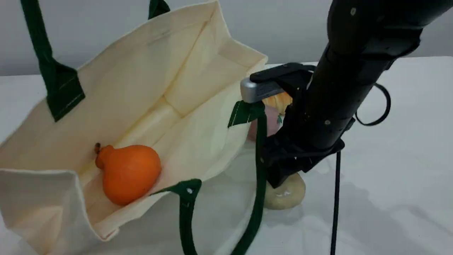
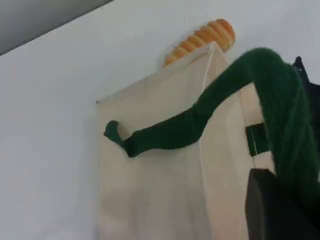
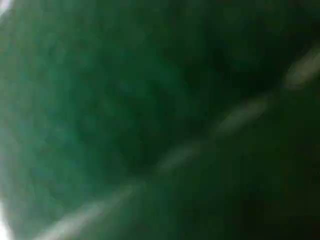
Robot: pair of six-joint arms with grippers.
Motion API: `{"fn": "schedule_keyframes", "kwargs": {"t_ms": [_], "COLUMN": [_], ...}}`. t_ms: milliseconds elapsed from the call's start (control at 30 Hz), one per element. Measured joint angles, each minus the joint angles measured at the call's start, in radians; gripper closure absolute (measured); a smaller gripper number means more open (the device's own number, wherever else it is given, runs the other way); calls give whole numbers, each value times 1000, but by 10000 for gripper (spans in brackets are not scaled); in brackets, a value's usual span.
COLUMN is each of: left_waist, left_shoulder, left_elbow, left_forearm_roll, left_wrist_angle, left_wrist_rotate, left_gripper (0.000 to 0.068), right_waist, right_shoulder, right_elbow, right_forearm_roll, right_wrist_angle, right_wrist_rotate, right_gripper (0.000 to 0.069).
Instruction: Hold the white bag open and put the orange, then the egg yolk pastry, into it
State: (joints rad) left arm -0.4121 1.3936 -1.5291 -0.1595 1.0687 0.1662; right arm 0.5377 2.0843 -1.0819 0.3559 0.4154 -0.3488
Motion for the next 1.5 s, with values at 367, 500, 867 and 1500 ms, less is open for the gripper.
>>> {"fn": "schedule_keyframes", "kwargs": {"t_ms": [367, 500, 867, 1500], "left_waist": [0, 0, 0, 0], "left_shoulder": [1, 1, 1, 1], "left_elbow": [0, 0, 0, 0], "left_forearm_roll": [0, 0, -2, -40], "left_wrist_angle": [-2, -3, -4, -3], "left_wrist_rotate": [0, 0, 0, 15], "left_gripper": [603, 603, 603, 603], "right_waist": [0, 0, -1, -28], "right_shoulder": [42, 38, -28, -417], "right_elbow": [-4, -3, 0, -1], "right_forearm_roll": [31, 24, -70, -92], "right_wrist_angle": [-8, 4, 105, 266], "right_wrist_rotate": [-27, -25, -7, 122], "right_gripper": [263, 429, 577, 584]}}
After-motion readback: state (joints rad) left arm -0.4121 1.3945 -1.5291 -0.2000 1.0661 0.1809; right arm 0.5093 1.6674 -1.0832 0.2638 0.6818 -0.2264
